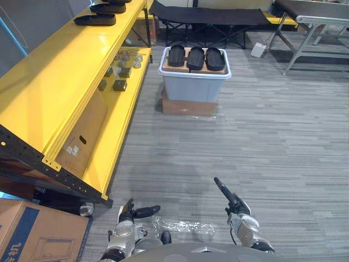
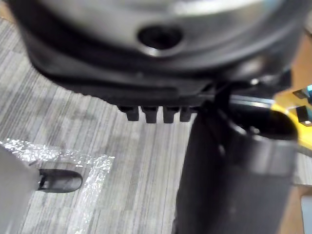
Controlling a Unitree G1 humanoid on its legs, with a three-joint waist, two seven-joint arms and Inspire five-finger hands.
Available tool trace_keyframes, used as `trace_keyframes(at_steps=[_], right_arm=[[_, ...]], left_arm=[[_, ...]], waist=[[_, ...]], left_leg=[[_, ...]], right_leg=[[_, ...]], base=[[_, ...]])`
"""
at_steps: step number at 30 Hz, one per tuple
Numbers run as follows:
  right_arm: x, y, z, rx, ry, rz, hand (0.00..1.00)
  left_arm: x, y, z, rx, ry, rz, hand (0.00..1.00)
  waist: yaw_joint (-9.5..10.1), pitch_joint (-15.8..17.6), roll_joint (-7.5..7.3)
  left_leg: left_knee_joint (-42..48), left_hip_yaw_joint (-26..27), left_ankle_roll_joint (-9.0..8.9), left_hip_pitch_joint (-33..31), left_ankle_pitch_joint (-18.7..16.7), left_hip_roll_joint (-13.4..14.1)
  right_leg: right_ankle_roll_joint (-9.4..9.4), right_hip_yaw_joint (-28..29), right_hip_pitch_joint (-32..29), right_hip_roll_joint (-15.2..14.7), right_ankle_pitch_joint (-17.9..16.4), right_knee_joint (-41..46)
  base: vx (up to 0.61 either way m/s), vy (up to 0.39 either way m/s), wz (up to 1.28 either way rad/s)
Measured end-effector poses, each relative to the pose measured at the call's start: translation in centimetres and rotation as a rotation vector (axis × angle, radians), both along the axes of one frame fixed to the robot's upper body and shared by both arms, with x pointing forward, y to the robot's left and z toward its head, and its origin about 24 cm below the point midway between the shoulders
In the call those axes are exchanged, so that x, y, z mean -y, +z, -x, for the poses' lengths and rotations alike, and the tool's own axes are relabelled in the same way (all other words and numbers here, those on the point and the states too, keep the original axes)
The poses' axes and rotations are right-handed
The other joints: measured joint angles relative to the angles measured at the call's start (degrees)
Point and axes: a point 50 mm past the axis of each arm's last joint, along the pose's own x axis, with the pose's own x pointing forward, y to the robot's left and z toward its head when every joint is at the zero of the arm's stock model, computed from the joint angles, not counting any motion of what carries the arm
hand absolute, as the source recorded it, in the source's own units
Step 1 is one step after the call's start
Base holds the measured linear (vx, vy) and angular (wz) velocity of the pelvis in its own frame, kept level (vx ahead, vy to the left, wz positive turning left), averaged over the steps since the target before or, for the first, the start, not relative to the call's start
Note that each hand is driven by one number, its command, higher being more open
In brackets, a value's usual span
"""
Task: Walk over and take three plastic housings, then place them on the shelf
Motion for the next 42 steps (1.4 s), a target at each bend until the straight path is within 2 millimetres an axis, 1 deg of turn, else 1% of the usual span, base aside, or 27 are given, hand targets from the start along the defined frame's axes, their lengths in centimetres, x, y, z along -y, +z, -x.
trace_keyframes(at_steps=[2,6,8,10,15,20,22,24,26,28,32,34,37,42], right_arm=[[-0.1,-0.1,0.2,-0.004,-0.023,-0.012,1.0],[0.1,-0.3,0.7,-0.014,-0.049,-0.022,1.0],[0.1,-0.4,1.0,-0.014,-0.104,-0.077,1.0],[0.0,-0.5,1.3,-0.017,-0.123,-0.1,1.0],[-0.4,-0.8,1.9,-0.037,-0.153,-0.132,1.0],[-1.0,-1.2,2.9,-0.062,-0.175,-0.147,1.0],[-1.1,-1.3,3.2,-0.066,-0.184,-0.151,1.0],[-1.1,-1.4,3.7,-0.069,-0.2,-0.141,1.0],[-0.9,-1.5,4.2,-0.103,-0.228,-0.097,1.0],[-0.6,-1.5,4.5,-0.118,-0.261,-0.071,1.0],[-0.5,-1.7,5.1,-0.126,-0.298,-0.073,1.0],[-0.5,-1.6,5.1,-0.121,-0.305,-0.074,1.0],[-0.5,-1.6,5.0,-0.134,-0.294,-0.02,1.0],[-0.4,-1.5,4.9,-0.136,-0.308,-0.003,1.0]], left_arm=[[0.1,0.0,-0.1,0.006,0.0,0.014,1.0],[0.5,0.0,-0.2,0.013,0.007,0.055,1.0],[0.8,0.0,-0.2,0.016,0.005,0.077,1.0],[0.8,0.0,-0.2,0.019,0.002,0.091,1.0],[0.9,0.0,-0.2,0.03,0.049,0.153,1.0],[0.9,-0.3,0.5,0.015,0.084,0.171,1.0],[1.0,-0.3,0.5,0.032,0.083,0.175,1.0],[1.1,-0.3,0.5,0.037,0.085,0.179,1.0],[1.0,-0.3,0.6,0.037,0.107,0.183,1.0],[0.9,-0.3,0.6,0.038,0.115,0.185,1.0],[0.7,-0.4,0.8,0.034,0.127,0.182,1.0],[0.8,-0.4,0.8,0.036,0.125,0.181,1.0],[1.0,-0.4,0.8,0.04,0.124,0.185,1.0],[1.4,-0.4,1.0,0.038,0.126,0.195,1.0]], waist=[[-0.06,-0.1,-0.06],[0.05,-0.2,-0.08],[0.11,-0.3,-0.19],[0.17,-0.4,-0.29],[0.16,-0.7,-0.32],[0.13,-2.0,-0.11],[0.16,-2.1,-0.06],[0.21,-2.3,-0.02],[0.12,-2.5,0.02],[0.18,-2.5,0.02],[0.22,-2.9,-0.73],[0.22,-3.0,-0.76],[0.23,-3.2,-0.41],[0.16,-3.6,0.34]], left_leg=[[0.0,0.2,-0.44,0.0,-0.3,0.0],[0.0,0.4,-0.42,0.0,-0.4,0.0],[0.0,0.8,-0.49,0.0,-0.6,0.0],[0.0,1.2,-0.67,0.1,-0.7,0.0],[0.0,1.7,-0.41,0.4,-0.5,0.0],[0.0,1.8,-0.42,0.6,-0.5,0.0],[0.0,2.0,-0.95,0.8,-0.9,0.0],[0.0,2.3,-0.92,0.8,-1.0,0.0],[0.0,4.5,-0.38,0.8,-1.5,0.2],[0.0,4.7,-0.09,0.8,-1.7,0.0],[0.0,4.9,0.14,0.8,-1.8,-0.3],[0.0,4.9,0.42,0.9,-1.6,-0.4],[0.0,4.9,0.43,0.9,-1.6,-0.5],[0.0,5.0,0.34,1.0,-1.6,-0.4]], right_leg=[[0.14,-0.1,0.2,0.0,0.1,-0.4],[0.15,-0.1,0.3,0.0,0.1,-0.4],[0.15,0.0,0.3,-0.1,0.1,-0.5],[0.15,0.0,0.3,-0.1,0.1,-0.5],[0.15,0.3,0.4,-0.1,0.1,-0.5],[0.16,0.4,0.6,-0.2,0.1,-0.5],[0.16,0.4,0.7,-0.2,0.1,-0.4],[0.18,0.4,0.7,-0.3,0.1,-0.4],[0.23,0.3,0.8,-0.5,0.1,-0.4],[0.36,0.3,0.7,-0.7,0.2,-0.4],[0.42,0.1,0.7,-1.0,0.2,-0.5],[0.42,0.0,0.7,-1.0,0.2,-0.4],[0.42,-0.1,0.7,-1.1,0.2,-0.4],[0.42,-0.2,0.8,-1.0,0.2,-0.4]], base=[[-0.02,-0.006,-0.01],[0.0,0.0,0.0],[0.0,0.0,0.0],[0.0,-0.005,-0.02],[0.01,-0.008,-0.03],[-0.01,-0.006,0.0],[-0.04,-0.009,-0.01],[-0.04,-0.003,-0.01],[0.0,0.0,0.0],[0.0,0.0,0.0],[0.03,0.014,-0.03],[0.0,0.0,0.0],[0.0,0.0,0.0],[-0.03,-0.018,0.0]])
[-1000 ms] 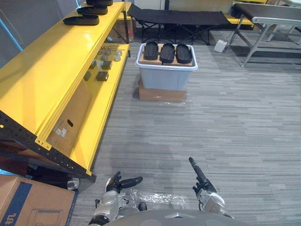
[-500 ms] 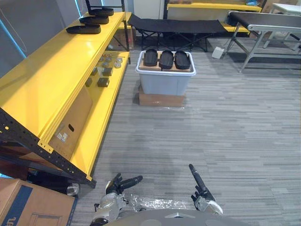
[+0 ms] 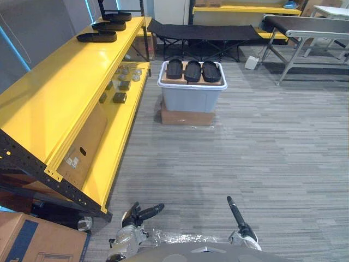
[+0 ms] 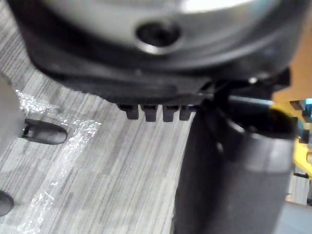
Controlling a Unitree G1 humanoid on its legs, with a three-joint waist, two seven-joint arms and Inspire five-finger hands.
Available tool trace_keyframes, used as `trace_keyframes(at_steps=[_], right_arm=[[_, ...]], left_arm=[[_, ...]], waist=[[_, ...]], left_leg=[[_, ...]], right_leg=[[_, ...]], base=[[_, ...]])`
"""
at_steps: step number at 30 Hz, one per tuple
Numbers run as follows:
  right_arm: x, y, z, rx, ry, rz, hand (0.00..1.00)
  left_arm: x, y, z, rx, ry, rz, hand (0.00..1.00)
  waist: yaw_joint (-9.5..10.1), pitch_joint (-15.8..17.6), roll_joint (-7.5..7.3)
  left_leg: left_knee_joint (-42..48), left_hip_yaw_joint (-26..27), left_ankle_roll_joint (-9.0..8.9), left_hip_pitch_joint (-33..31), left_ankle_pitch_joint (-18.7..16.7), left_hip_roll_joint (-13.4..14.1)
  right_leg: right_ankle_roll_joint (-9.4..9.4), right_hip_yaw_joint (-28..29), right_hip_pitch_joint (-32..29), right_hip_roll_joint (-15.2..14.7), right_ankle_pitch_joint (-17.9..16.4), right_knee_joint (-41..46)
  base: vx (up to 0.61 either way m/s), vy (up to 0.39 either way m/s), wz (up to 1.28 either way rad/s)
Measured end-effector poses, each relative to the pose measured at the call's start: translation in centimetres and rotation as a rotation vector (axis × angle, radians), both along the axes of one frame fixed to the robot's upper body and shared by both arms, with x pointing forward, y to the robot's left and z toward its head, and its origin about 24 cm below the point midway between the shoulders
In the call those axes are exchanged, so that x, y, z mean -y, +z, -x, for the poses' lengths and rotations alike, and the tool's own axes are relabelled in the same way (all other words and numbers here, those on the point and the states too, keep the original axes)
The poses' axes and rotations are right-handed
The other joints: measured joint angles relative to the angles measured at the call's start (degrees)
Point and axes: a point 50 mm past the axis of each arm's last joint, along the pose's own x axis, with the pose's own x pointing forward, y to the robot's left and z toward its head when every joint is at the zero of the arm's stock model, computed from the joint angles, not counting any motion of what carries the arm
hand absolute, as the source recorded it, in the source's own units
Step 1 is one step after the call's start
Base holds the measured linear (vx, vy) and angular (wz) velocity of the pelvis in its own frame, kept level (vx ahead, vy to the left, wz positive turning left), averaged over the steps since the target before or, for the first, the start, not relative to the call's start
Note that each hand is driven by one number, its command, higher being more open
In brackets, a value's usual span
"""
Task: Walk over and take three plastic housings, then place them on the shelf
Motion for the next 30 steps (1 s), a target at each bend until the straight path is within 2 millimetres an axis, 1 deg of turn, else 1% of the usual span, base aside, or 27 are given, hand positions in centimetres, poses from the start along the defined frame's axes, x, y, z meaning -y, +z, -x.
trace_keyframes(at_steps=[4,5,6,7,8,9,10,11,12,13,14,15,16,17,19,20,21,22,23,24,25,26,27,28,29,30], right_arm=[[-0.1,0.0,-0.1,0.006,0.009,-0.005,1.0],[0.0,0.0,-0.1,0.015,0.016,-0.01,1.0],[0.0,0.0,0.0,0.016,0.017,-0.011,1.0],[0.3,0.1,0.2,0.016,0.02,-0.003,1.0],[0.6,0.2,-0.1,0.019,0.048,0.017,1.0],[0.6,0.3,-0.5,0.026,0.071,0.026,1.0],[0.6,0.5,-1.1,0.06,0.098,0.029,1.0],[0.2,0.6,-1.4,0.091,0.12,0.02,1.0],[0.0,0.6,-1.5,0.101,0.133,0.013,1.0],[-0.6,0.7,-1.9,0.122,0.159,0.001,1.0],[-0.9,0.8,-2.2,0.145,0.17,-0.011,1.0],[-1.0,0.8,-2.3,0.15,0.174,-0.012,1.0],[-1.2,1.0,-2.5,0.167,0.193,-0.008,1.0],[-1.2,1.0,-2.6,0.181,0.204,-0.004,1.0],[-1.3,1.1,-2.6,0.188,0.211,-0.004,1.0],[-1.1,1.1,-2.6,0.189,0.215,0.001,1.0],[-0.9,1.1,-2.6,0.189,0.216,0.007,1.0],[-0.9,1.1,-2.7,0.193,0.217,0.01,1.0],[-0.9,1.4,-3.4,0.217,0.219,0.015,1.0],[-0.8,1.8,-3.9,0.243,0.224,0.028,1.0],[-0.6,1.9,-4.2,0.257,0.228,0.038,1.0],[-0.4,2.4,-4.8,0.283,0.243,0.058,1.0],[0.2,2.7,-5.2,0.298,0.244,0.085,1.0],[0.5,2.9,-5.4,0.307,0.246,0.1,1.0],[1.0,3.5,-6.1,0.334,0.243,0.132,1.0],[1.1,3.8,-6.5,0.353,0.24,0.144,1.0]], left_arm=[[0.0,0.0,-0.1,0.002,-0.006,0.0,1.0],[0.0,0.0,-0.1,0.003,-0.01,-0.001,1.0],[0.0,0.0,-0.1,0.004,-0.011,-0.001,1.0],[0.0,0.1,-0.2,0.007,-0.014,-0.004,1.0],[0.4,0.2,-0.5,0.015,-0.02,0.003,1.0],[0.5,0.3,-0.8,0.025,-0.02,0.002,1.0],[0.1,0.4,-0.7,0.031,-0.013,-0.01,1.0],[-0.6,0.4,-0.8,0.035,-0.01,-0.028,1.0],[-0.9,0.5,-0.7,0.036,-0.009,-0.039,1.0],[-1.4,0.5,-0.8,0.038,-0.008,-0.052,1.0],[-1.7,0.6,-0.9,0.039,-0.008,-0.058,1.0],[-1.7,0.6,-0.9,0.04,-0.006,-0.058,1.0],[-1.7,0.6,-1.0,0.045,-0.003,-0.055,1.0],[-1.7,0.7,-1.1,0.057,0.001,-0.052,1.0],[-1.7,0.8,-1.1,0.064,0.002,-0.054,1.0],[-1.4,0.8,-1.1,0.065,0.012,-0.051,1.0],[-1.1,0.7,-0.9,0.059,0.025,-0.042,1.0],[-1.0,0.7,-0.7,0.06,0.045,-0.029,1.0],[-1.3,0.8,-0.7,0.068,0.071,-0.022,1.0],[-1.3,0.8,-0.9,0.075,0.098,-0.008,1.0],[-1.3,1.0,-1.1,0.086,0.107,-0.006,1.0],[-1.1,1.2,-1.5,0.105,0.119,0.004,1.0],[-0.6,1.3,-1.6,0.112,0.118,0.017,1.0],[-0.3,1.3,-1.7,0.116,0.118,0.026,1.0],[0.2,1.6,-2.2,0.141,0.116,0.041,1.0],[0.5,1.8,-2.5,0.16,0.106,0.049,1.0]], waist=[[0.03,0.2,-0.22],[-0.06,0.6,-0.83],[-0.08,0.6,-0.91],[-0.11,1.1,-1.48],[0.02,2.1,-1.2],[0.18,2.3,-0.95],[0.01,2.5,-0.36],[0.1,3.2,-0.87],[0.35,3.5,-1.14],[0.58,3.9,-2.02],[0.57,4.2,-2.38],[0.57,4.2,-2.35],[0.53,4.2,-2.31],[0.46,4.3,-2.7],[0.43,3.9,-3.57],[0.07,3.7,-3.15],[-0.23,3.0,-2.2],[-0.14,2.3,-2.03],[0.31,2.3,-1.39],[0.02,2.5,-1.3],[0.05,2.8,-0.94],[0.82,3.6,0.48],[1.82,3.5,1.72],[2.18,3.5,1.93],[3.02,3.5,2.28],[3.1,3.5,2.32]], left_leg=[[0.0,-0.1,-0.09,0.0,-0.3,-0.1],[0.0,0.2,0.72,0.1,-0.9,-0.3],[0.0,0.5,0.84,0.1,-1.0,-0.3],[0.0,2.5,1.1,0.5,-1.7,-0.4],[0.0,3.0,1.78,1.0,-1.9,-0.3],[0.1,3.1,1.86,1.1,-1.9,0.0],[0.3,3.7,2.1,1.5,-1.5,0.8],[0.3,4.2,1.78,2.1,-1.8,1.2],[0.3,4.3,1.67,2.3,-2.0,1.4],[0.6,4.3,1.21,2.9,-2.5,1.8],[3.0,4.3,0.56,2.2,-4.3,2.8],[4.5,4.4,0.2,1.7,-5.3,3.4],[7.5,4.4,-0.74,0.7,-7.3,4.3],[9.5,4.2,-1.57,0.6,-8.9,4.5],[11.2,4.0,-2.33,0.7,-11.0,4.3],[13.0,2.8,-3.44,1.0,-13.3,5.4],[13.7,2.3,-4.46,1.1,-14.1,7.0],[14.5,2.2,-4.75,1.0,-14.3,8.1],[18.8,1.9,-5.83,-0.4,-15.0,10.0],[28.6,1.7,-5.89,-4.5,-15.4,11.8],[36.5,1.5,-5.34,-7.7,-15.1,13.3],[48.1,0.6,-4.09,-12.5,-15.8,16.0],[50.9,-1.5,-5.27,-15.2,-16.6,16.5],[50.3,-2.0,-5.62,-15.8,-16.8,16.2],[46.2,-2.0,-5.82,-17.5,-17.2,14.9],[43.1,-2.1,-5.82,-18.3,-17.2,13.7]], right_leg=[[0.0,-0.2,-0.1,-0.2,-0.3,0.5],[0.31,-0.6,-1.3,-0.9,-2.0,3.4],[0.48,-0.8,-1.7,-1.1,-2.5,4.4],[1.26,-1.2,-3.5,-2.5,-5.1,9.6],[1.51,-0.5,-7.2,-3.4,-6.7,18.5],[1.31,0.0,-9.9,-3.5,-6.8,23.6],[0.16,0.2,-13.7,-3.7,-7.9,29.2],[-0.41,-0.2,-14.7,-3.8,-8.2,28.9],[-0.4,-0.5,-15.1,-3.8,-8.2,27.7],[-0.33,-0.9,-15.7,-3.6,-8.0,24.6],[0.04,-1.2,-15.9,-3.1,-7.6,21.1],[0.39,-1.2,-16.2,-2.7,-7.2,19.6],[-0.02,-1.0,-16.5,-1.7,-5.4,16.9],[-1.0,-0.9,-16.5,-1.6,-3.6,15.1],[-2.28,-1.2,-16.3,-1.7,-2.6,14.2],[-2.34,-1.9,-15.3,-1.4,-0.6,14.9],[-3.1,-3.1,-14.6,-0.2,-1.3,14.8],[-3.38,-3.7,-14.1,0.8,-1.6,13.9],[-3.89,-4.4,-12.1,2.3,-2.0,12.0],[-4.63,-4.8,-10.0,3.4,-1.8,9.9],[-5.21,-4.8,-8.2,4.1,-1.4,8.4],[-6.19,-4.7,-5.1,5.8,-1.0,6.8],[-6.84,-4.2,-3.5,6.8,-1.2,6.7],[-6.92,-3.8,-3.1,7.0,-1.3,6.5],[-6.94,-2.9,-2.0,6.8,-1.3,5.5],[-6.93,-2.4,-1.8,6.5,-1.3,5.1]], base=[[-0.04,-0.012,0.03],[-0.02,0.003,0.1],[-0.01,0.011,0.28],[0.01,0.017,0.29],[0.01,0.047,0.2],[0.01,0.052,0.0],[0.05,0.083,-0.12],[0.06,0.052,-0.1],[0.09,0.03,-0.14],[0.15,-0.043,-0.08],[0.13,-0.044,-0.07],[0.2,-0.065,-0.05],[0.19,-0.065,-0.03],[0.24,-0.09,0.01],[0.22,-0.135,0.17],[0.33,-0.235,0.34],[0.36,-0.242,0.33],[0.38,-0.214,0.18],[0.39,-0.237,0.17],[0.39,-0.255,0.2],[0.35,-0.247,0.12],[0.31,-0.18,-0.18],[0.29,-0.127,-0.33],[0.25,-0.058,-0.5],[0.21,-0.007,-0.38],[0.28,0.035,-0.37]])
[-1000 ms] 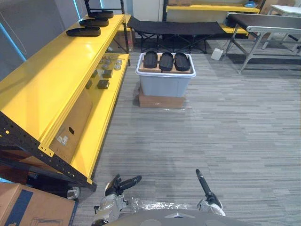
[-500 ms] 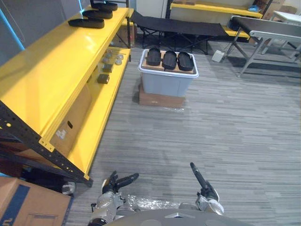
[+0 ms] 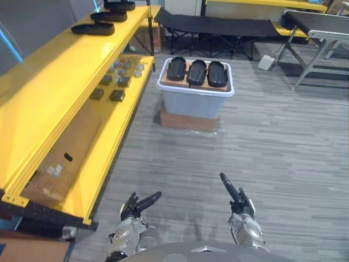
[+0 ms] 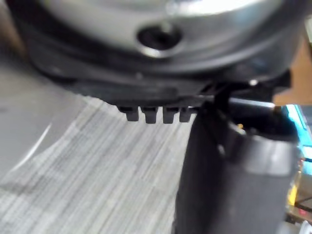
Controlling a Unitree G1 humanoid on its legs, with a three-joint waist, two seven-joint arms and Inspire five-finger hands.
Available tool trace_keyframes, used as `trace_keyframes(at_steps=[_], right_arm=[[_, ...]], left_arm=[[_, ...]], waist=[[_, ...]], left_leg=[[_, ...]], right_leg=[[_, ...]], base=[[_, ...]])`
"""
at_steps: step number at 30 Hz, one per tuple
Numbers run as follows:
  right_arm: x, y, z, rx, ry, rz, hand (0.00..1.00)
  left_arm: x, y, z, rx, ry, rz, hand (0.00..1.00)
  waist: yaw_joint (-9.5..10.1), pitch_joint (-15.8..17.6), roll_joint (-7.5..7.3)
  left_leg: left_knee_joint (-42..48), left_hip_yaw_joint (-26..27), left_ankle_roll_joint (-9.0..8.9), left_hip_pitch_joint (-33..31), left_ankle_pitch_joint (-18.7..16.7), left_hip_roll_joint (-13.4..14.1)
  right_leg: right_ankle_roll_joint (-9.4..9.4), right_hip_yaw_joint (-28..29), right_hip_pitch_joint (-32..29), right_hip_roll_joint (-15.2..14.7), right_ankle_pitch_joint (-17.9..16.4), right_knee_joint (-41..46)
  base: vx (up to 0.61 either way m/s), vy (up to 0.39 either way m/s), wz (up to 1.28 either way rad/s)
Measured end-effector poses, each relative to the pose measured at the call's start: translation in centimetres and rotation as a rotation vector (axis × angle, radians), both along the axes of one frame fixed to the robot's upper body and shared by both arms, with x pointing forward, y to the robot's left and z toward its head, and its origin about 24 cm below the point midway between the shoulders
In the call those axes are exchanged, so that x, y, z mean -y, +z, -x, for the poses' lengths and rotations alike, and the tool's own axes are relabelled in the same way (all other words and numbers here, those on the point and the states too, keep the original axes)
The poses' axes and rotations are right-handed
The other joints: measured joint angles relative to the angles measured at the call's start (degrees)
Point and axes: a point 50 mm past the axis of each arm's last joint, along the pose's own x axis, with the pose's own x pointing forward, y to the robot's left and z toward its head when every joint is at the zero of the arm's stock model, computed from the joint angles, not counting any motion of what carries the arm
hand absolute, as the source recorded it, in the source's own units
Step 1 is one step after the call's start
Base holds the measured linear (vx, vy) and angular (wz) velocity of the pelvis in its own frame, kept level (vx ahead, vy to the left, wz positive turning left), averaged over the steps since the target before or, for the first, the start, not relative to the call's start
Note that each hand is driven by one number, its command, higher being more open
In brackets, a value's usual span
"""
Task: Walk over and take three plastic housings, then place them on the shelf
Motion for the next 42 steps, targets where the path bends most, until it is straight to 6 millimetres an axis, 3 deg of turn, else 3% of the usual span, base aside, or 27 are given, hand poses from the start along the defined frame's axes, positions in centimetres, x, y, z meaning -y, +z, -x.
trace_keyframes(at_steps=[2,4,5,6,7,10,11,12,13,15,17,18,20,22,23,25,26,27,28,30,32,34,36,38,40,41,42], right_arm=[[0.2,1.2,-1.6,0.065,-0.012,0.025,1.0],[0.2,1.6,-2.1,0.074,0.009,0.063,1.0],[-0.5,1.5,-2.2,0.069,0.034,0.062,1.0],[-0.9,1.5,-2.2,0.067,0.049,0.059,1.0],[-1.4,1.5,-2.3,0.069,0.082,0.053,1.0],[-2.5,1.3,-2.3,0.069,0.146,0.033,1.0],[-3.0,1.2,-2.0,0.065,0.179,0.023,1.0],[-3.2,1.1,-1.8,0.063,0.184,0.017,1.0],[-3.4,0.9,-1.4,0.052,0.185,0.009,1.0],[-3.8,-0.1,0.5,-0.002,0.176,-0.006,1.0],[-4.0,-0.7,1.7,-0.042,0.164,-0.015,1.0],[-3.8,-0.9,2.2,-0.057,0.155,-0.013,1.0],[-3.3,-0.8,2.1,-0.054,0.131,-0.013,1.0],[-3.2,-0.8,2.0,-0.047,0.132,-0.009,1.0],[-3.3,-0.8,2.0,-0.052,0.156,0.008,1.0],[-3.4,-1.0,2.5,-0.064,0.188,0.019,1.0],[-2.2,-0.9,2.1,-0.068,0.197,0.054,1.0],[-2.0,-0.8,2.0,-0.063,0.188,0.057,1.0],[-1.1,-0.6,1.5,-0.051,0.161,0.07,1.0],[-0.9,-0.3,0.9,-0.035,0.143,0.071,1.0],[-1.0,-0.3,0.9,-0.029,0.143,0.068,1.0],[-1.1,-0.1,0.6,-0.012,0.16,0.077,1.0],[-1.1,0.0,0.4,-0.005,0.166,0.082,1.0],[-1.0,0.5,-0.4,0.02,0.166,0.094,1.0],[-0.9,1.0,-0.9,0.047,0.161,0.112,1.0],[-0.9,1.6,-1.6,0.076,0.162,0.139,1.0],[-1.0,2.0,-1.9,0.094,0.17,0.151,1.0]], left_arm=[[1.1,0.9,-1.1,0.07,-0.054,0.015,1.0],[1.7,1.5,-1.2,0.117,-0.095,0.026,1.0],[1.6,1.7,-1.3,0.131,-0.091,0.028,1.0],[1.4,1.8,-1.7,0.14,-0.089,0.022,1.0],[1.1,2.0,-2.0,0.152,-0.093,0.014,1.0],[1.0,1.9,-1.6,0.138,-0.094,0.002,1.0],[1.1,2.0,-1.6,0.136,-0.105,-0.016,1.0],[1.1,2.1,-1.5,0.14,-0.112,-0.021,1.0],[1.2,2.2,-1.5,0.145,-0.125,-0.028,1.0],[1.7,2.1,-1.4,0.139,-0.175,-0.051,1.0],[1.7,2.1,-1.4,0.139,-0.188,-0.05,1.0],[1.7,2.3,-1.8,0.148,-0.191,-0.05,1.0],[1.8,2.7,-2.7,0.174,-0.196,-0.049,1.0],[1.5,3.0,-3.4,0.192,-0.194,-0.054,1.0],[1.3,3.2,-3.7,0.198,-0.191,-0.057,1.0],[0.4,3.2,-3.8,0.194,-0.178,-0.071,1.0],[1.3,3.0,-4.0,0.182,-0.17,-0.04,1.0],[1.7,3.2,-4.2,0.194,-0.17,-0.027,1.0],[2.5,3.4,-4.5,0.211,-0.165,-0.001,1.0],[2.8,3.2,-4.3,0.199,-0.136,0.034,1.0],[2.7,2.3,-3.0,0.153,-0.079,0.075,1.0],[2.4,2.0,-2.2,0.137,-0.056,0.076,1.0],[2.2,1.8,-1.8,0.126,-0.05,0.069,1.0],[2.2,1.8,-1.6,0.123,-0.052,0.07,1.0],[2.5,1.8,-1.6,0.123,-0.07,0.072,1.0],[2.7,1.7,-1.2,0.117,-0.083,0.073,1.0],[2.6,1.7,-0.9,0.116,-0.08,0.074,1.0]], waist=[[0.16,1.1,-0.49],[1.88,1.7,-0.12],[2.28,2.1,-0.91],[2.23,2.5,-1.95],[2.48,2.7,-2.41],[3.0,2.8,-2.18],[2.98,2.7,-2.12],[2.89,2.7,-2.27],[2.58,2.7,-2.63],[1.11,2.2,-3.37],[-0.03,2.2,-3.17],[-1.08,1.8,-2.55],[-1.15,2.5,-1.0],[-1.32,2.3,-1.32],[-1.28,2.2,-2.35],[-1.72,1.8,-5.33],[-2.17,1.6,-2.44],[-2.14,1.3,-2.29],[-1.82,0.8,-0.8],[-1.82,1.3,-2.06],[-1.55,1.2,-3.34],[-1.1,1.3,-2.96],[0.22,0.7,-1.81],[1.46,0.7,-1.64],[1.35,0.7,-1.52],[1.41,0.7,-1.29],[1.41,0.7,-0.69]], left_leg=[[-12.7,-0.6,1.22,-2.2,2.8,-5.2],[-23.3,-2.2,2.46,-1.8,15.5,-8.3],[-23.0,-1.8,6.9,-1.0,16.9,-8.8],[-22.7,-1.4,6.02,-0.7,16.2,-9.4],[-21.2,-1.1,7.07,-0.6,14.3,-9.7],[-19.9,0.6,8.49,3.0,10.6,-9.8],[-21.6,1.4,8.5,6.2,9.0,-10.1],[-22.4,1.7,8.94,7.4,8.5,-10.3],[-23.5,1.8,9.16,9.3,8.1,-10.7],[-24.7,0.8,8.71,12.8,7.2,-11.4],[-25.4,-0.3,8.53,15.7,7.0,-10.8],[-25.7,-1.7,7.6,16.3,6.5,-9.0],[-25.6,-2.3,5.6,17.0,5.3,-6.3],[-25.5,-2.1,3.44,18.0,4.1,-4.9],[-25.4,-1.6,1.59,19.4,2.9,-5.0],[-24.8,-2.0,-0.5,21.9,0.3,-6.1],[-23.8,-2.4,-1.38,21.7,-0.8,-2.8],[-23.7,-2.7,-1.73,21.5,-0.5,-2.3],[-23.8,-2.8,-2.7,21.7,0.1,-0.3],[-21.2,-3.8,-2.76,20.8,3.4,0.7],[-8.5,-5.0,-1.78,15.5,7.8,2.2],[3.5,-5.8,-1.7,9.2,13.8,4.3],[12.0,-5.6,-2.1,2.7,12.3,6.4],[4.3,-1.1,-2.7,0.3,7.5,6.1],[-9.2,1.4,-2.66,1.5,7.2,3.1],[-24.1,2.0,-2.73,3.9,10.3,-0.9],[-29.8,1.8,-2.86,5.2,14.4,-2.2]], right_leg=[[0.81,1.1,0.4,-2.0,-0.9,-0.1],[3.34,4.0,1.5,-2.7,-5.5,2.0],[3.82,5.1,1.8,-2.7,-7.8,3.2],[3.85,5.8,1.8,-3.4,-8.3,4.0],[3.89,7.1,1.4,-4.0,-8.3,5.9],[3.98,10.2,1.1,-4.5,-8.2,13.0],[4.82,11.5,-3.3,-5.1,-7.8,25.2],[7.08,11.7,-6.3,-5.6,-6.4,31.7],[11.44,11.7,-10.8,-6.8,-3.6,40.4],[9.03,9.7,-16.0,-9.2,-5.4,48.8],[8.14,6.1,-16.8,-10.0,-8.7,42.9],[6.96,3.0,-16.8,-9.5,-9.7,32.3],[7.14,2.3,-17.4,-7.9,-8.2,19.7],[6.96,2.6,-19.0,-8.0,-1.5,10.0],[7.36,3.1,-18.8,-8.4,5.2,4.5],[5.88,3.5,-18.2,-10.7,12.6,3.5],[4.89,1.6,-18.4,-7.8,11.5,5.7],[4.39,1.3,-18.4,-7.2,9.7,5.8],[3.22,0.1,-18.5,-5.7,7.8,6.0],[2.31,-1.2,-16.8,-5.1,6.4,5.3],[1.74,-3.4,-12.2,-3.9,6.0,0.8],[1.5,-4.3,-8.5,-2.6,5.9,-2.7],[0.7,-4.4,-7.2,-1.1,5.6,-4.3],[1.12,-4.9,-5.6,-1.5,6.1,-6.0],[1.13,-5.8,-5.2,-2.9,6.3,-6.3],[1.71,-5.8,-4.7,-4.3,6.0,-6.2],[2.37,-5.7,-4.1,-4.5,5.6,-5.9]], base=[[0.3,0.127,-0.23],[0.33,0.196,-0.43],[0.3,0.147,-0.35],[0.29,0.112,-0.08],[0.27,0.103,-0.11],[0.25,0.112,-0.28],[0.22,0.108,-0.35],[0.22,0.086,-0.3],[0.31,0.058,0.05],[0.31,0.026,0.27],[0.29,-0.039,0.37],[0.35,-0.078,0.42],[0.36,-0.151,0.16],[0.35,-0.23,-0.11],[0.21,-0.177,-0.16],[0.36,-0.362,0.01],[0.4,-0.437,0.16],[0.36,-0.37,0.07],[0.25,-0.28,0.16],[0.21,-0.275,0.23],[0.16,-0.259,0.28],[0.21,-0.23,0.19],[0.22,-0.188,0.04],[0.21,-0.071,0.05],[0.2,0.037,0.22],[0.18,0.113,0.11],[0.22,0.174,0.02]])
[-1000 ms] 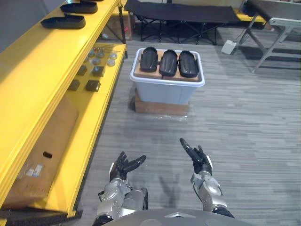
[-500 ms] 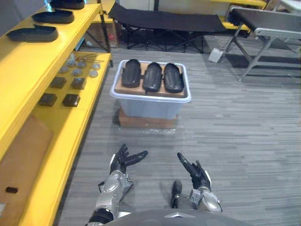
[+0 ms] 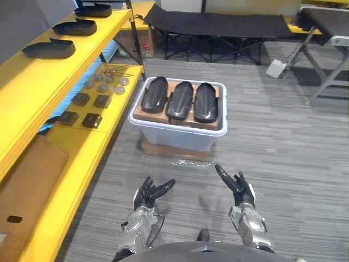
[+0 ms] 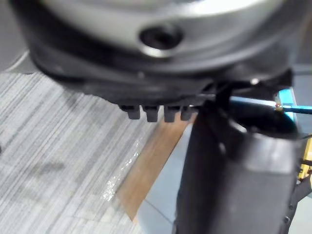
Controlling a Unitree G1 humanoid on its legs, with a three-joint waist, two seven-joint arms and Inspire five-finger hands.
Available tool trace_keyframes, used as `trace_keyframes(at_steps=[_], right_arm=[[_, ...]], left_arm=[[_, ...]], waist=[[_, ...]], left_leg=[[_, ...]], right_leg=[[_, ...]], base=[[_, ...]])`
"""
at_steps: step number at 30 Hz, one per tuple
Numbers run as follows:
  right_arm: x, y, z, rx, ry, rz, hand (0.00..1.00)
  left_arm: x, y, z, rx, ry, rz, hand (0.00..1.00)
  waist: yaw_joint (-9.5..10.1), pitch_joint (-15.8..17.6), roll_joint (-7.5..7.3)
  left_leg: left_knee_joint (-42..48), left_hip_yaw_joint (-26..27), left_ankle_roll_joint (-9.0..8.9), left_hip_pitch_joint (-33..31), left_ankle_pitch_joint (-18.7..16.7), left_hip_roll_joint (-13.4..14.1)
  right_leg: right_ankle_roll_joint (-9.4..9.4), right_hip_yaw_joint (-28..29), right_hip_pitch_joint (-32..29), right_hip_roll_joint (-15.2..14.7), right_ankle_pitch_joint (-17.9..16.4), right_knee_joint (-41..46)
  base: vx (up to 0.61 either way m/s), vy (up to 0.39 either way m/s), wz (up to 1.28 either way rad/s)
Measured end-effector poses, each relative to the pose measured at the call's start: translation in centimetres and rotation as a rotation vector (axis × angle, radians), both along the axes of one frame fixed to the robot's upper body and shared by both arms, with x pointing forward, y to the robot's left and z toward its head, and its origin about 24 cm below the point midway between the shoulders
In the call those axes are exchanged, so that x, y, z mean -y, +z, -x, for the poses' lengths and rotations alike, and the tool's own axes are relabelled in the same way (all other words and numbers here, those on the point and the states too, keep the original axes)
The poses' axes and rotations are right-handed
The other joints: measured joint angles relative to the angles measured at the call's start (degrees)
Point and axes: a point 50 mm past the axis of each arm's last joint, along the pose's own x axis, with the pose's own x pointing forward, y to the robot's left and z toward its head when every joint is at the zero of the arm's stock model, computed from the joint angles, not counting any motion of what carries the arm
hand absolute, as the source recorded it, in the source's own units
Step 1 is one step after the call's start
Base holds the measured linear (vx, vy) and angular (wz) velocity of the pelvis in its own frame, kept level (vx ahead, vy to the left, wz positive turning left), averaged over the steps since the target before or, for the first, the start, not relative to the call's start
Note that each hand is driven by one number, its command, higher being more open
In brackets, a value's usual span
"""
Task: Walk over and take three plastic housings, then place them on the shelf
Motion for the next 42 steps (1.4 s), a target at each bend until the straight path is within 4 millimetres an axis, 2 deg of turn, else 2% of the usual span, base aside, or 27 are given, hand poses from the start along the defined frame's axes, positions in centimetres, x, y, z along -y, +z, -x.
trace_keyframes(at_steps=[1,2,3,5,8,9,10,11,13,14,15,16,17,19,20,21,24,26,30,34,35,37,38,40,41,42], right_arm=[[-0.1,0.2,-0.2,0.011,0.003,0.01,1.0],[-0.5,0.6,-0.6,0.024,0.012,0.017,1.0],[-1.0,1.0,-0.7,0.047,0.036,0.022,1.0],[-1.9,2.1,-1.7,0.104,0.074,0.026,1.0],[-3.0,3.1,-2.3,0.157,0.102,0.016,1.0],[-3.1,3.1,-2.3,0.16,0.102,0.015,1.0],[-3.1,3.2,-2.1,0.163,0.084,0.016,1.0],[-3.1,2.9,-1.6,0.149,0.053,0.019,1.0],[-2.7,2.8,-1.3,0.131,0.008,0.063,1.0],[-2.6,2.9,-1.4,0.131,0.008,0.119,1.0],[-2.6,3.1,-1.5,0.135,0.009,0.139,1.0],[-2.8,3.4,-1.5,0.143,0.002,0.162,1.0],[-2.7,4.7,-1.7,0.188,-0.022,0.186,1.0],[-2.0,6.3,-2.2,0.257,-0.042,0.227,1.0],[-0.9,7.5,-2.6,0.31,-0.071,0.259,1.0],[0.1,8.5,-2.9,0.35,-0.112,0.276,1.0],[2.4,9.6,-3.4,0.378,-0.152,0.336,1.0],[3.2,10.0,-3.8,0.382,-0.168,0.337,1.0],[3.8,9.9,-4.0,0.365,-0.191,0.265,1.0],[3.4,9.2,-4.0,0.321,-0.156,0.244,1.0],[3.4,8.9,-3.9,0.3,-0.146,0.237,1.0],[3.5,8.4,-3.8,0.279,-0.15,0.212,1.0],[3.7,7.9,-3.6,0.254,-0.151,0.212,1.0],[3.9,7.2,-3.4,0.215,-0.147,0.216,1.0],[4.6,6.8,-3.4,0.192,-0.153,0.23,1.0],[5.3,6.6,-3.8,0.176,-0.169,0.244,1.0]], left_arm=[[-0.1,0.0,0.2,-0.001,0.001,0.0,1.0],[-0.3,0.0,0.3,0.0,0.005,-0.002,1.0],[-0.9,0.2,0.3,0.015,0.025,-0.012,1.0],[-1.3,0.5,0.1,0.036,0.034,-0.02,1.0],[-1.2,0.5,0.3,0.03,0.021,-0.033,1.0],[-1.2,0.5,0.3,0.032,0.004,-0.046,1.0],[-0.8,0.5,0.3,0.033,-0.03,-0.059,1.0],[-0.7,0.4,0.6,0.027,-0.077,-0.085,1.0],[-0.1,0.4,0.6,0.032,-0.162,-0.11,1.0],[-0.1,0.3,0.8,0.026,-0.185,-0.116,1.0],[-0.2,0.2,0.9,0.022,-0.194,-0.123,1.0],[-0.4,0.2,1.1,0.018,-0.206,-0.137,1.0],[-1.3,0.2,1.0,0.019,-0.222,-0.176,1.0],[-2.2,0.3,0.8,0.02,-0.213,-0.2,1.0],[-2.8,0.4,0.5,0.026,-0.196,-0.21,1.0],[-3.5,0.6,0.3,0.032,-0.177,-0.22,1.0],[-3.9,0.7,0.2,0.037,-0.145,-0.211,1.0],[-3.4,0.6,0.3,0.036,-0.132,-0.19,1.0],[-1.5,0.2,1.0,0.023,-0.119,-0.109,1.0],[0.2,-0.1,1.8,0.007,-0.136,-0.035,1.0],[0.5,0.0,1.7,0.018,-0.144,-0.028,1.0],[0.6,0.1,1.5,0.029,-0.15,-0.029,1.0],[0.7,0.2,1.4,0.033,-0.153,-0.027,1.0],[0.6,0.4,1.3,0.042,-0.148,-0.025,1.0],[0.9,0.6,1.2,0.047,-0.151,-0.011,1.0],[1.4,0.7,1.2,0.057,-0.156,0.004,1.0]], waist=[[0.02,0.0,0.73],[0.04,0.6,0.76],[0.05,0.8,-0.58],[0.44,1.2,-1.27],[0.61,1.1,-1.24],[0.58,1.1,-1.29],[0.45,1.1,-1.62],[-0.1,0.4,-2.89],[-0.78,-0.2,-3.56],[-1.03,-0.1,-3.48],[-1.63,-0.1,-3.35],[-2.46,-0.1,-3.31],[-3.38,-0.1,-3.63],[-3.81,-0.2,-4.15],[-4.41,-0.2,-4.13],[-4.5,-0.2,-4.3],[-4.19,-0.7,-3.25],[-3.6,-0.7,-3.26],[-3.27,-1.1,-3.77],[-3.11,-1.4,-4.02],[-2.87,-1.5,-3.95],[-2.57,-1.4,-3.99],[-2.61,-1.3,-3.72],[-1.8,-0.7,-3.08],[-1.29,-0.9,-2.18],[-1.32,-0.8,-0.61]], left_leg=[[-2.1,-0.3,-0.08,0.6,3.3,-0.2],[-2.2,-0.2,2.57,2.2,4.4,-1.1],[-2.0,-0.5,2.77,2.4,4.1,-2.3],[-1.5,-0.5,4.02,2.4,2.8,-3.2],[0.3,-0.3,5.38,3.3,0.2,-4.7],[0.5,-0.2,5.29,3.4,-0.6,-5.1],[0.2,-0.3,6.24,4.1,-1.3,-6.2],[-0.7,-0.4,6.39,4.3,-1.3,-7.6],[-2.5,-1.0,7.05,5.4,-1.7,-9.8],[-2.9,-1.7,7.94,5.9,-1.8,-10.1],[-3.1,-2.2,8.27,6.1,-1.7,-9.9],[-3.0,-2.8,9.03,6.3,-0.8,-9.2],[-2.7,-3.5,8.98,6.1,-0.9,-8.3],[-2.6,-3.9,8.95,6.0,-0.9,-8.1],[-2.5,-4.4,8.58,6.1,-1.2,-8.3],[-2.3,-4.5,7.81,6.4,-1.7,-8.6],[-2.4,-3.6,6.52,7.5,-3.0,-7.1],[-2.6,-2.0,6.13,7.6,-3.2,-6.3],[-2.7,-0.3,5.47,7.7,-3.4,-4.7],[-1.7,-0.5,3.77,7.9,-4.0,-2.8],[1.6,-0.7,2.82,6.4,-5.1,-1.5],[10.2,-1.5,2.76,2.3,-6.5,-0.1],[16.2,-2.0,3.58,0.1,-7.0,0.7],[22.3,-3.5,3.35,-1.5,-8.3,0.9],[18.8,-5.2,3.25,-1.4,-9.1,0.1],[11.5,-7.4,3.13,-0.7,-8.0,-1.6]], right_leg=[[0.61,0.0,0.6,0.2,-0.4,0.3],[1.76,0.1,2.1,-0.5,-1.3,1.0],[2.99,-0.1,2.6,-1.7,-2.2,1.4],[3.79,-0.5,2.7,-2.9,-2.7,1.9],[5.3,-0.5,4.1,-4.7,-4.1,3.3],[5.76,-0.5,4.2,-5.1,-4.8,4.0],[6.41,-0.8,4.0,-6.5,-6.8,6.1],[7.18,-1.5,2.7,-8.5,-8.9,9.3],[7.66,-1.2,0.2,-11.4,-11.1,16.4],[7.16,0.3,-3.0,-12.4,-10.8,23.0],[6.77,1.0,-4.4,-12.4,-10.1,25.9],[5.88,2.3,-6.0,-11.8,-10.1,28.0],[5.82,4.9,-6.0,-9.3,-10.1,23.5],[6.5,6.2,-6.0,-7.7,-9.4,17.4],[6.31,6.5,-5.7,-6.8,-7.5,12.9],[5.89,6.5,-5.7,-6.6,-3.1,10.5],[5.71,6.4,-4.6,-5.2,-3.3,9.5],[5.71,6.0,-4.6,-4.4,-2.8,7.9],[4.91,5.6,-3.4,-2.7,-1.1,3.9],[3.96,3.2,-1.6,-1.0,-1.1,1.8],[3.23,3.1,-1.4,0.0,-1.5,1.8],[2.55,2.1,-0.8,0.8,-1.8,1.8],[1.66,1.7,0.4,1.3,-2.0,1.7],[0.64,2.0,2.5,1.8,-2.5,1.8],[0.39,3.0,2.5,2.2,-2.9,1.9],[0.74,3.7,2.2,2.4,-3.0,1.9]], base=[[0.2,0.179,0.03],[0.21,0.214,0.19],[0.15,0.167,0.25],[0.09,0.129,0.15],[0.06,0.122,0.05],[0.04,0.11,0.11],[0.04,0.116,0.25],[0.06,0.125,0.32],[0.14,0.125,0.24],[0.19,0.135,0.12],[0.13,0.091,0.18],[0.19,0.079,0.34],[0.2,0.018,0.32],[0.2,-0.031,0.21],[0.16,-0.064,0.21],[0.14,-0.075,0.17],[0.08,-0.069,-0.19],[0.01,-0.088,-0.41],[-0.01,-0.074,-0.28],[0.02,-0.105,0.03],[0.03,-0.116,0.09],[0.02,-0.132,0.22],[0.02,-0.116,0.22],[0.01,-0.04,-0.03],[-0.01,0.051,-0.28],[-0.02,0.085,-0.32]])
